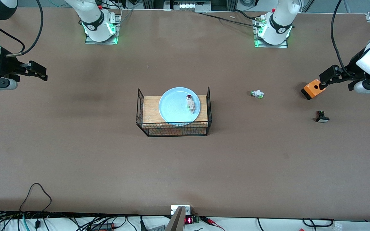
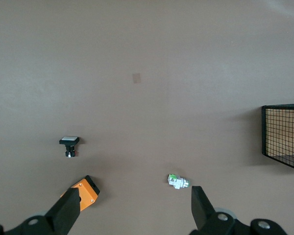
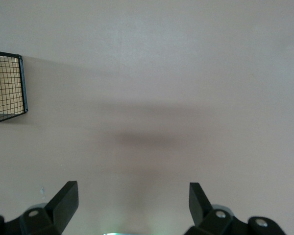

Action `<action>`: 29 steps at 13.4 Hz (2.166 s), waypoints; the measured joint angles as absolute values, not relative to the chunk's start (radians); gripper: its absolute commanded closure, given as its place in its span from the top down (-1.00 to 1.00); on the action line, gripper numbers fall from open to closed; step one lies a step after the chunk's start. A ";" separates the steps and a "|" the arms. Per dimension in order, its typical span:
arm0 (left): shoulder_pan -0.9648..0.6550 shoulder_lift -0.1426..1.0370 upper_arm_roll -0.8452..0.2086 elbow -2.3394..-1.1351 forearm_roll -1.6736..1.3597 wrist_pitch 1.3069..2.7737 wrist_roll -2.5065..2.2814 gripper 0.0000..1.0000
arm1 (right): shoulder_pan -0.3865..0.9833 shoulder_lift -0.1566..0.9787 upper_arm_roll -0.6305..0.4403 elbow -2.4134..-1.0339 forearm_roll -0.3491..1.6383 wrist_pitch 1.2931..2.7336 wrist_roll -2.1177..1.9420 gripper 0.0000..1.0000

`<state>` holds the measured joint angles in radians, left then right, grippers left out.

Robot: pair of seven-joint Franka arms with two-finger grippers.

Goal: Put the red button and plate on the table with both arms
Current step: 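Move the left gripper from rest toward the wire basket, then lower the left gripper onto the plate and grasp the red button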

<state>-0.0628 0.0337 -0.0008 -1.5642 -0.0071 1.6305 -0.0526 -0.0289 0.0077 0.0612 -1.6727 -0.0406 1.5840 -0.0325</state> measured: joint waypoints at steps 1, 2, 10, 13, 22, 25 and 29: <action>-0.063 0.034 0.000 -1.564 -0.007 1.630 -0.053 1.00 | -0.029 0.008 0.061 -1.673 -0.041 1.584 -0.033 1.00; -0.063 0.034 0.000 -1.564 -0.007 1.630 -0.053 1.00 | -0.029 0.010 0.061 -1.673 -0.041 1.584 -0.033 1.00; -0.134 0.064 -0.165 -1.567 -0.041 1.594 -0.051 1.00 | -0.031 0.018 0.059 -1.673 -0.041 1.584 -0.033 1.00; -0.139 0.110 -0.265 -1.570 -0.042 1.566 -0.051 1.00 | -0.031 0.018 0.059 -1.673 -0.041 1.584 -0.033 1.00; -0.408 0.339 -0.352 -1.442 -0.050 1.764 -0.581 1.00 | -0.034 0.039 0.055 -1.671 -0.041 1.584 -0.033 1.00; -0.458 0.448 -0.351 -1.392 -0.009 1.861 -0.673 1.00 | -0.034 0.040 0.055 -1.670 -0.041 1.585 -0.033 1.00; -0.464 0.548 -0.339 -1.380 0.005 1.912 -0.692 1.00 | -0.035 0.063 0.054 -1.666 -0.041 1.629 -0.032 1.00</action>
<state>-0.4637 0.5480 -0.3394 -1.3798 0.0047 1.9119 -0.6917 -0.0346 0.0632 0.0544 -1.6663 -0.0405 1.6294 -0.0325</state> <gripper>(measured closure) 0.000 0.000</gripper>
